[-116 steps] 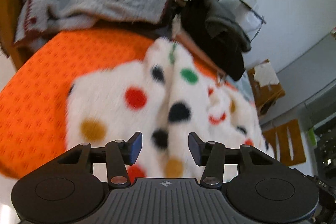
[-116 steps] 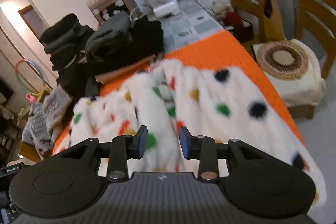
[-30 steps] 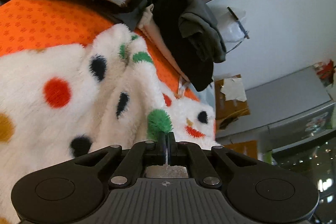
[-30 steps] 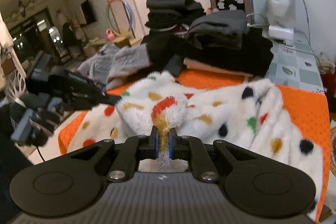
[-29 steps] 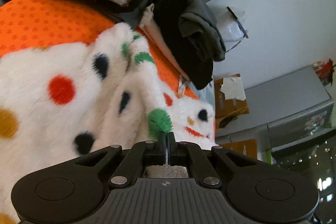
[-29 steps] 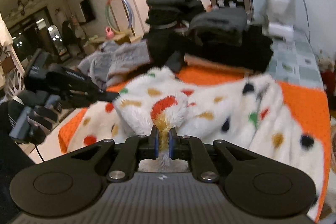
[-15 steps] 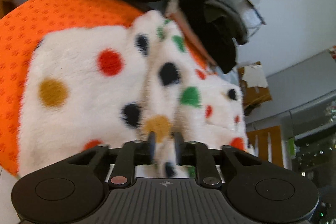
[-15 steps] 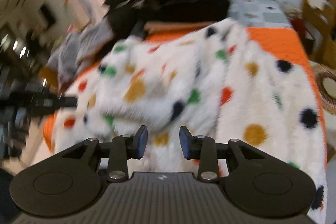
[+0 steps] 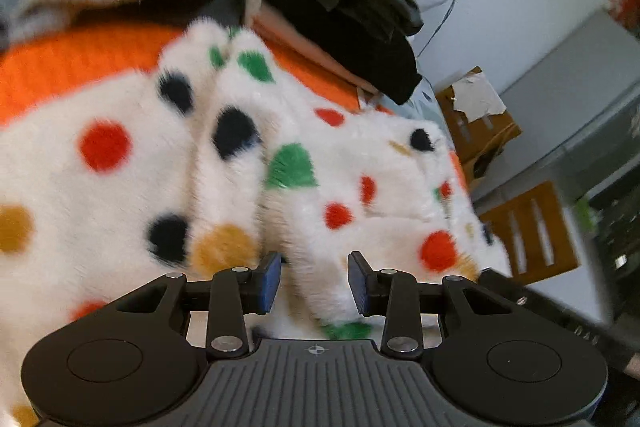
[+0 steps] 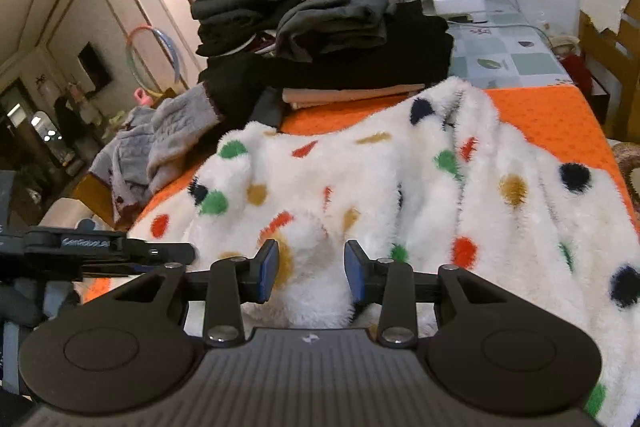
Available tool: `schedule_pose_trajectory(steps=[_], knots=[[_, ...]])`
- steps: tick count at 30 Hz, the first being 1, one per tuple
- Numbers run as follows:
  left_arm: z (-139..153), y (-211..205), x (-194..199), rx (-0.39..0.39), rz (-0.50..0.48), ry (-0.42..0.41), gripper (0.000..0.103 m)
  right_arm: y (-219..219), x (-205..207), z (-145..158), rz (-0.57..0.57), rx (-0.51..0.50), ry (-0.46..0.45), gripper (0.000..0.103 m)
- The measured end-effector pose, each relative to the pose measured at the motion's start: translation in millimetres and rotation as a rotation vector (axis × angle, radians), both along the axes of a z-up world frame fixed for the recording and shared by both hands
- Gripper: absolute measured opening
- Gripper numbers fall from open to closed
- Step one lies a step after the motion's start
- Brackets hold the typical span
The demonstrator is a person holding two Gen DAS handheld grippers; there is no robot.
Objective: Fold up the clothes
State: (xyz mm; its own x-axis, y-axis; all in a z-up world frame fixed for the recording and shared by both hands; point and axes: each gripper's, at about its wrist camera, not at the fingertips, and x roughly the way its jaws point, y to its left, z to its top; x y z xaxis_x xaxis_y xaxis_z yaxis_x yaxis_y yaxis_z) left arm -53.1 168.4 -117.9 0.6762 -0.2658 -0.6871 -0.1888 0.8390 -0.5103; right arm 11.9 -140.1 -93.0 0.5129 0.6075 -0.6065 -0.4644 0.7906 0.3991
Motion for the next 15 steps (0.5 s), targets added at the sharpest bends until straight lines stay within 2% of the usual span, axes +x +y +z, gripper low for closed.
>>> schedule_pose_trajectory(steps=[4, 7, 10, 12, 13, 15], knots=[[-11.6, 5.7, -13.6, 0.023, -0.005, 0.03, 0.04, -26.5, -6.7, -11.8, -0.077, -0.029, 0.039, 0.045], [-22.0, 6.7, -13.6, 0.018, -0.001, 0.063, 0.041, -50.0, -10.0, -31.3, -0.128, -0.064, 0.124, 0.046], [-30.8, 4.1, -8.0, -0.015, -0.017, 0.079, 0.04, -59.3, -13.9, -50.2, -0.125, -0.049, 0.207, 0.046], [-33.3, 2.1, -6.6, -0.031, -0.028, 0.091, 0.027, -57.4, -16.2, -62.4, -0.116, -0.027, 0.268, 0.046], [-33.1, 1.6, -7.5, -0.036, -0.03, 0.091, 0.011, -55.4, -17.4, -67.6, -0.121, -0.023, 0.285, 0.046], [-29.1, 3.5, -12.3, -0.06, -0.023, 0.073, 0.01, -51.9, -19.7, -77.2, -0.131, -0.014, 0.317, 0.046]])
